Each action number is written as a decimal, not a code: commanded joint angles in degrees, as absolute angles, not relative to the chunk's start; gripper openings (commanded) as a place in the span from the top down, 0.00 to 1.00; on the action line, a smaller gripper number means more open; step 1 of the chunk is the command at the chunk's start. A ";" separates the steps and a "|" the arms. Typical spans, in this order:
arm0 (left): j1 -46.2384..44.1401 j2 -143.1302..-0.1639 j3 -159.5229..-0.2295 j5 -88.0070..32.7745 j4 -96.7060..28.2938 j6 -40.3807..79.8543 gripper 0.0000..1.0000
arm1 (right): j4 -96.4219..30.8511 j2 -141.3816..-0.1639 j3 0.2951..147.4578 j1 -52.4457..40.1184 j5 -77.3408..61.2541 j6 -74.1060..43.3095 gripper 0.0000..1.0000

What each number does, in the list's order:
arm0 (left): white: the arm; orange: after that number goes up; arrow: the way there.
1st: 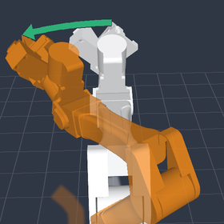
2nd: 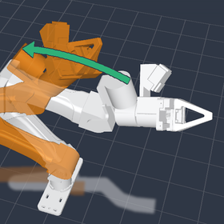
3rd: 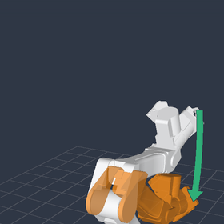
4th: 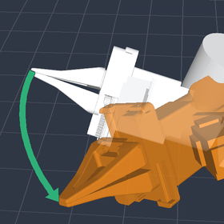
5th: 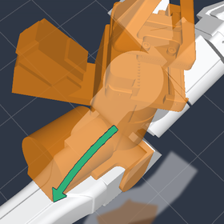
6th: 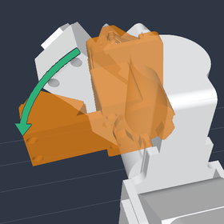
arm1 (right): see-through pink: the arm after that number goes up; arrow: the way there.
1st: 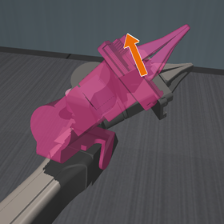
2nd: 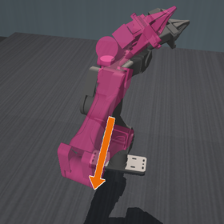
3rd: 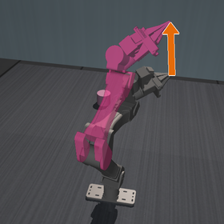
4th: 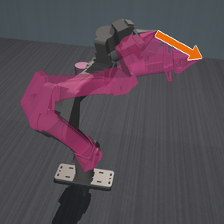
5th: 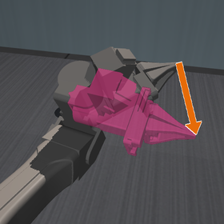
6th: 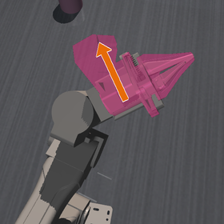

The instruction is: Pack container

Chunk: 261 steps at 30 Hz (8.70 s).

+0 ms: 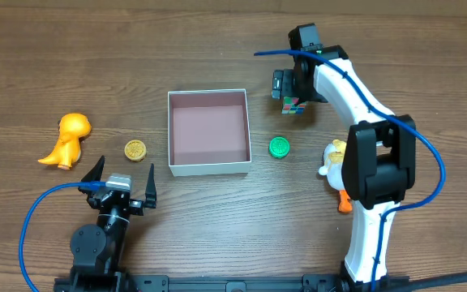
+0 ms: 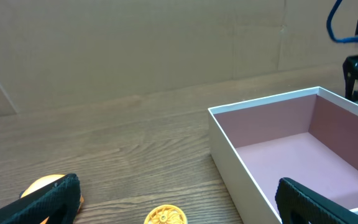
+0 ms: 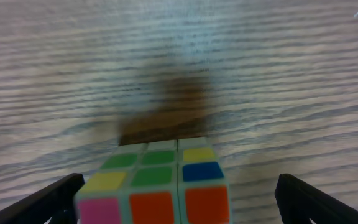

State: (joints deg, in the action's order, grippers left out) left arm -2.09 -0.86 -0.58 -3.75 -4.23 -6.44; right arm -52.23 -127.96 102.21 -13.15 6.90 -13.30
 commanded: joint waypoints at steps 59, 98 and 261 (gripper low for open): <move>-1.52 -0.36 -0.27 -3.18 -4.19 -7.31 0.00 | -80.23 -128.38 135.31 -15.77 5.34 -13.30 0.59; -1.52 -0.36 -0.27 -3.18 -4.16 -7.31 0.00 | -76.55 -128.40 126.82 -32.51 1.17 -17.91 0.60; -1.52 -0.36 -0.27 -3.18 -4.16 -7.31 0.00 | -57.30 -131.92 115.46 -36.32 -2.44 -18.04 0.92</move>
State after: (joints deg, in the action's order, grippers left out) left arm -2.09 -0.86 -0.58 -3.75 -4.23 -6.44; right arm -57.67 -131.74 115.68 -36.40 -3.60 -17.96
